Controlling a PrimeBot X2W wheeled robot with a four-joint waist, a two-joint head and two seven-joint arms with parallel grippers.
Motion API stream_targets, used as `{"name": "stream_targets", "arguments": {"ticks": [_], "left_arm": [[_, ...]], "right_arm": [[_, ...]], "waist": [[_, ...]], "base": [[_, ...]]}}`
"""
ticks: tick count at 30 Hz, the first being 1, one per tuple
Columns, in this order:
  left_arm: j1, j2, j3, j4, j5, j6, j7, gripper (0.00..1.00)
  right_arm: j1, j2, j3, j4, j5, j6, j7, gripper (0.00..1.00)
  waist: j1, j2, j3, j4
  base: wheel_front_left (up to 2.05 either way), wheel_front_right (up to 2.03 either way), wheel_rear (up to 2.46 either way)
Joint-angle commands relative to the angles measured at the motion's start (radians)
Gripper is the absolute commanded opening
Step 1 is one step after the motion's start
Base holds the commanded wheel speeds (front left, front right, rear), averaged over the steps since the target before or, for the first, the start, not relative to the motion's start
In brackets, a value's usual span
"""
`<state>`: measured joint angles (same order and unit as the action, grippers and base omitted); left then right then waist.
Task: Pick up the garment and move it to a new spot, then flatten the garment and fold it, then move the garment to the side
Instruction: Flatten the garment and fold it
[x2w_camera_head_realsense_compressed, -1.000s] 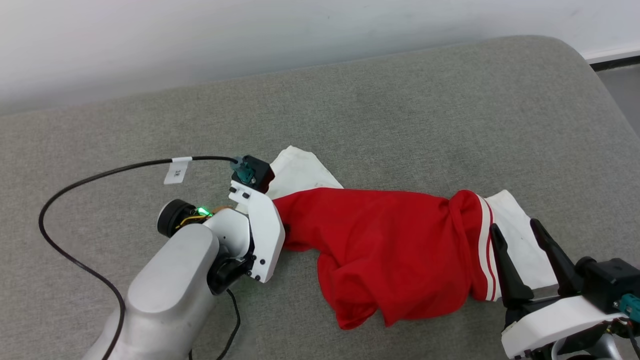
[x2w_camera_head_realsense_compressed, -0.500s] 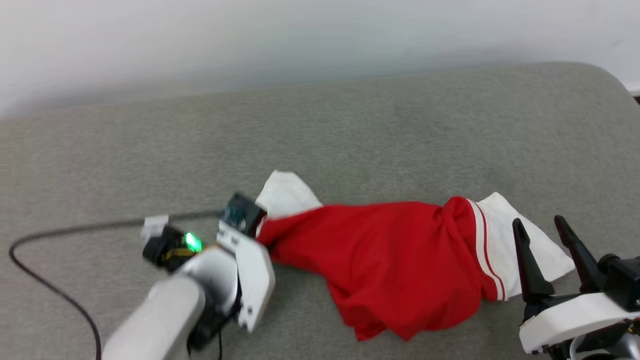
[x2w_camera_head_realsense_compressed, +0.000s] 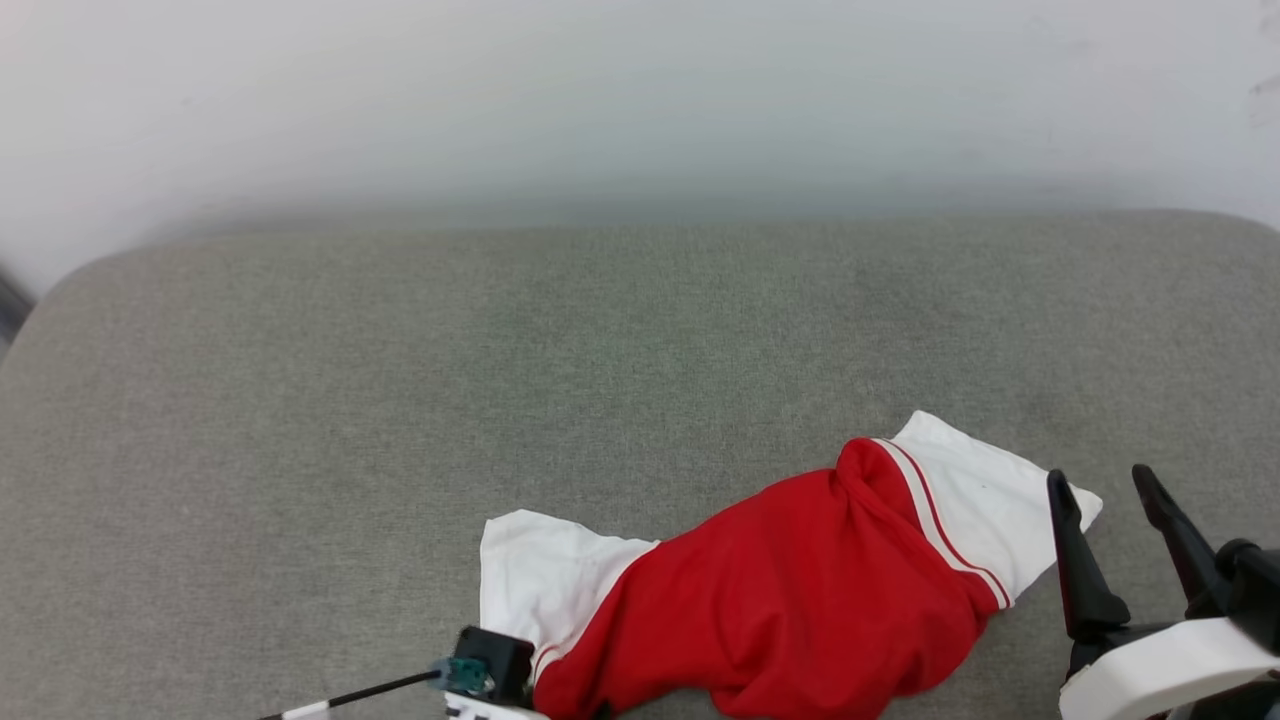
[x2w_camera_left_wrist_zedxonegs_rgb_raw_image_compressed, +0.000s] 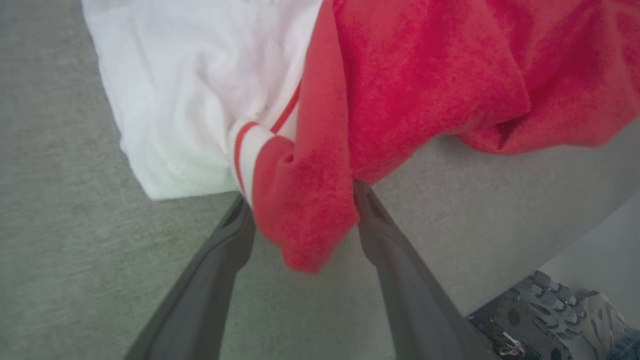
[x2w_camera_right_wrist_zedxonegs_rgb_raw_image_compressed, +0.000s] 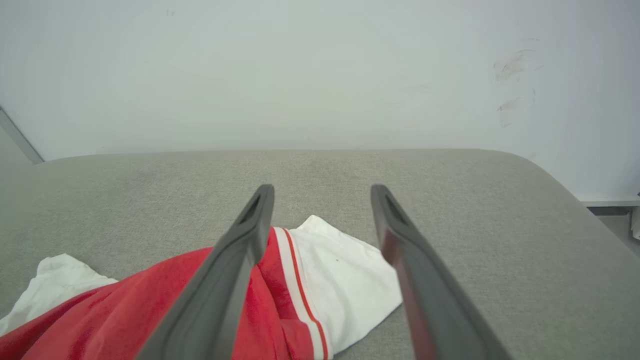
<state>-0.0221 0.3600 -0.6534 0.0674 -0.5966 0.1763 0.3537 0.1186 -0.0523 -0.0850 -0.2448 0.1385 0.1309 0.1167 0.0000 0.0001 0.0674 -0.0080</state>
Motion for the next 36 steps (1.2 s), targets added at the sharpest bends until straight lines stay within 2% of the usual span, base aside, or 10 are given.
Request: {"name": "stream_targets", "arguments": {"ticks": [1, 9, 13, 16, 18, 21, 29, 32, 36], "left_arm": [[0.001, -0.008, 0.02, -0.015, 0.019, 0.02, -0.047, 1.0], [-0.023, -0.004, 0.098, -0.099, 0.072, 0.083, -0.225, 1.0], [-0.058, 0.016, 0.139, -0.112, 0.083, 0.095, -0.252, 1.0], [-0.109, 0.04, 0.166, -0.105, 0.074, 0.081, -0.233, 1.0], [-0.151, 0.062, 0.168, -0.086, 0.06, 0.055, -0.194, 1.0], [-0.227, 0.088, 0.156, -0.043, 0.024, -0.011, -0.104, 1.0], [-0.385, 0.136, 0.082, 0.112, -0.062, -0.157, 0.199, 1.0], [-0.42, 0.146, 0.053, 0.17, -0.072, -0.19, 0.282, 1.0], [-0.445, 0.142, 0.026, 0.25, -0.077, -0.213, 0.335, 1.0]], "right_arm": [[0.019, 0.002, -0.001, -0.01, -0.007, 0.0, 0.006, 1.0], [0.054, 0.003, -0.013, -0.038, 0.005, 0.0, 0.025, 1.0], [0.054, 0.003, -0.018, -0.043, 0.011, 0.0, 0.029, 1.0], [0.051, 0.003, -0.024, -0.045, 0.017, 0.0, 0.03, 1.0], [0.047, 0.003, -0.024, -0.044, 0.02, 0.0, 0.031, 1.0], [0.035, 0.003, -0.021, -0.039, 0.021, 0.0, 0.035, 1.0], [-0.008, 0.002, -0.001, -0.021, 0.018, 0.0, 0.028, 1.0], [-0.02, 0.002, 0.009, -0.012, 0.021, 0.0, 0.019, 1.0], [-0.045, 0.003, 0.022, 0.007, 0.026, 0.0, 0.004, 1.0]], "waist": [[0.0, -0.0001, -0.016, 0.009], [0.0, -0.0001, -0.05, 0.024], [0.0, -0.0001, -0.05, 0.028], [0.0, -0.0001, -0.043, 0.029], [0.0, -0.0001, -0.035, 0.028], [0.0, -0.0001, -0.013, 0.02], [0.0, -0.0001, 0.057, -0.02], [0.0, -0.0001, 0.082, -0.039], [0.0, -0.0001, 0.107, -0.066]], "base": [[0.0, 0.0, 0.0], [0.0, 0.0, 0.0], [0.0, 0.0, 0.0], [0.0, 0.0, 0.0], [0.0, 0.0, 0.0], [0.0, 0.0, 0.0], [0.0, 0.0, 0.0], [0.0, 0.0, 0.0], [0.0, 0.0, 0.0]]}}
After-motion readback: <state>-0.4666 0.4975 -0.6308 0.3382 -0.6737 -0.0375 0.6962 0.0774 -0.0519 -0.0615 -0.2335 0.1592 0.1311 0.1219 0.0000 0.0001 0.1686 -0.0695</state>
